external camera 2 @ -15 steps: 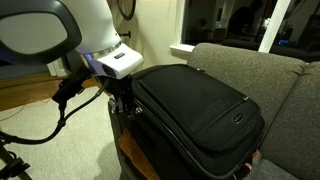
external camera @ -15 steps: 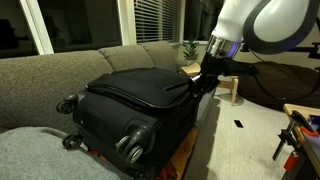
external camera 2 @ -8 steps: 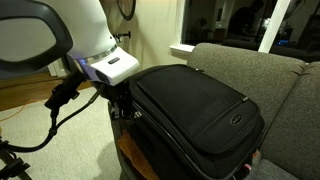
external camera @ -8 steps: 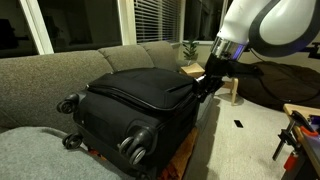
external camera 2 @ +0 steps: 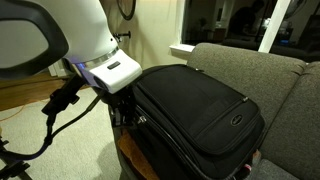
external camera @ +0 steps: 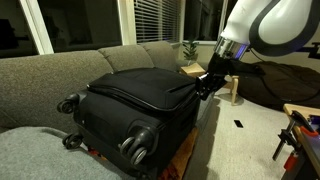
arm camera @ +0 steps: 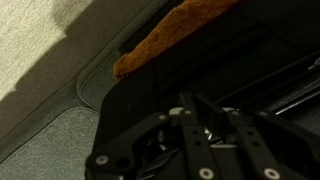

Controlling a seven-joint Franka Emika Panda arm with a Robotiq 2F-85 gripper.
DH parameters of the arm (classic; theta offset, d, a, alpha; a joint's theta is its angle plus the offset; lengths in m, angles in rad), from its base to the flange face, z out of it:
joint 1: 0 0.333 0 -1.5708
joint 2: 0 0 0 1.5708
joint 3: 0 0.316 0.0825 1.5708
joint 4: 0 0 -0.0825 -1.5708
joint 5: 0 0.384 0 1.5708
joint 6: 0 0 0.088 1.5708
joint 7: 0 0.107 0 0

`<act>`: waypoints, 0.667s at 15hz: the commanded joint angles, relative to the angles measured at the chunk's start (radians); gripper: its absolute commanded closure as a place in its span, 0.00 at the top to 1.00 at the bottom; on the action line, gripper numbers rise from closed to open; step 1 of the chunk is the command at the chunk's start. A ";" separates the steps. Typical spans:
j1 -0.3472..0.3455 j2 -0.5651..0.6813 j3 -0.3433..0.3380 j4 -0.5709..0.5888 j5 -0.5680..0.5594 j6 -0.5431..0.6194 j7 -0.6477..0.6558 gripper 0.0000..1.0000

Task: Open the suitcase fully

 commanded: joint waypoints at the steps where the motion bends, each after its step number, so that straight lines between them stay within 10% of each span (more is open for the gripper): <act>1: -0.134 -0.033 0.040 -0.032 -0.014 -0.017 -0.017 0.07; 6: -0.167 0.019 -0.001 0.232 -0.001 -0.261 -0.050 0.07; 7: -0.022 0.022 -0.137 0.267 0.095 -0.303 -0.121 0.07; 10: 0.072 0.044 -0.252 0.335 0.082 -0.393 -0.125 0.07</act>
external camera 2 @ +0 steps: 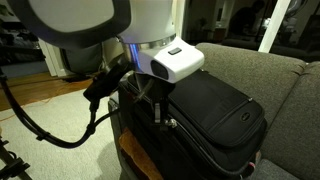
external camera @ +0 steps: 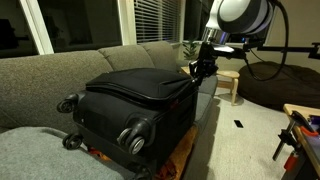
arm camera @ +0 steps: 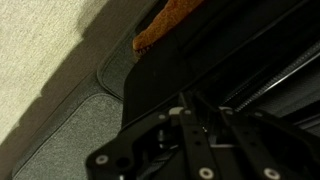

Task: Open the suitcase fully

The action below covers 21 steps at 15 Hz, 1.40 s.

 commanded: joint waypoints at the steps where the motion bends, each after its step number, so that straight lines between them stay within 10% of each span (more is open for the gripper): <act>1: 0.124 0.032 -0.161 0.100 0.011 -0.079 -0.030 0.07; 5: 0.206 0.041 -0.232 0.119 -0.006 -0.131 -0.018 0.07; 6: 0.216 0.038 -0.237 0.113 0.002 -0.138 -0.029 0.36; 7: 0.231 0.035 -0.233 0.086 0.020 -0.122 -0.021 0.11; 11: 0.237 0.035 -0.249 0.087 0.017 -0.130 -0.024 0.35; 21: 0.237 0.035 -0.250 0.087 0.016 -0.132 -0.028 0.36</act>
